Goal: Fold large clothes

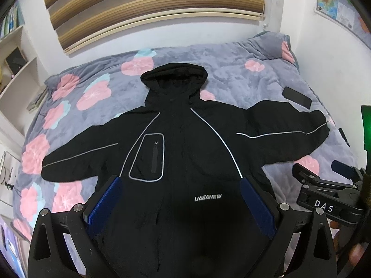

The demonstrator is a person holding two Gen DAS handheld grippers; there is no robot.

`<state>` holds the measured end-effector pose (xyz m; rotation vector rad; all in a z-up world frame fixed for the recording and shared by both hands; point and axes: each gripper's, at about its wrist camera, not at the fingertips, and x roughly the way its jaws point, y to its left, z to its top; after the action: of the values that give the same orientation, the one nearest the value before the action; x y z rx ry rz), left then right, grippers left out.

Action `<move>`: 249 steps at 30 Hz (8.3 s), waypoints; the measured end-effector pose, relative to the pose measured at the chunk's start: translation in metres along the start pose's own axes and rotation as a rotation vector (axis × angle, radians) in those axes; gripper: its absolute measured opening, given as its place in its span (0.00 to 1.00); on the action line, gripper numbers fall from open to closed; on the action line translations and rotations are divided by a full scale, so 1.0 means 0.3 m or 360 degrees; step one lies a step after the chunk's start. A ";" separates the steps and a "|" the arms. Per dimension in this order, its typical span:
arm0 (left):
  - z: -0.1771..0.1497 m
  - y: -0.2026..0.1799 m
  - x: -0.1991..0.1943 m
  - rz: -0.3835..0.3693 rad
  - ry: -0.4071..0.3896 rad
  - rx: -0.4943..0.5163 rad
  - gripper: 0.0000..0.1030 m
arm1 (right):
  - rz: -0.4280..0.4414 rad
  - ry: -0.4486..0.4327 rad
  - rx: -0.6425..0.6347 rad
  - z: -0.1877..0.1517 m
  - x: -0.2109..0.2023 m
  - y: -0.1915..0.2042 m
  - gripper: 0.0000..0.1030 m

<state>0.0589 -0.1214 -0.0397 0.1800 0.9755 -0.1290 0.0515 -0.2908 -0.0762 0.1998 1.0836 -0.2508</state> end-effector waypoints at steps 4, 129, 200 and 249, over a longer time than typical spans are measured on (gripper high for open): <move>0.043 -0.051 0.054 0.0001 0.0018 0.0023 0.98 | -0.0011 0.0034 0.0053 0.031 0.063 -0.071 1.00; 0.154 0.500 1.178 -0.0831 0.0465 -0.0650 0.85 | 0.0675 0.0443 -0.0587 0.197 0.719 0.506 0.60; -0.367 1.418 0.534 -0.0226 0.0153 -0.1077 0.51 | 0.0498 0.0412 -0.0380 -0.151 0.392 0.780 0.52; -0.078 1.888 0.669 -0.0512 -0.0322 -0.0811 0.17 | 0.0322 0.0577 -0.0524 -0.133 0.551 1.382 0.53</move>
<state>0.2584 0.4314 -0.1664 -0.4524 0.8014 -0.1846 0.2147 0.0988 -0.2256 0.0581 1.4349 0.1532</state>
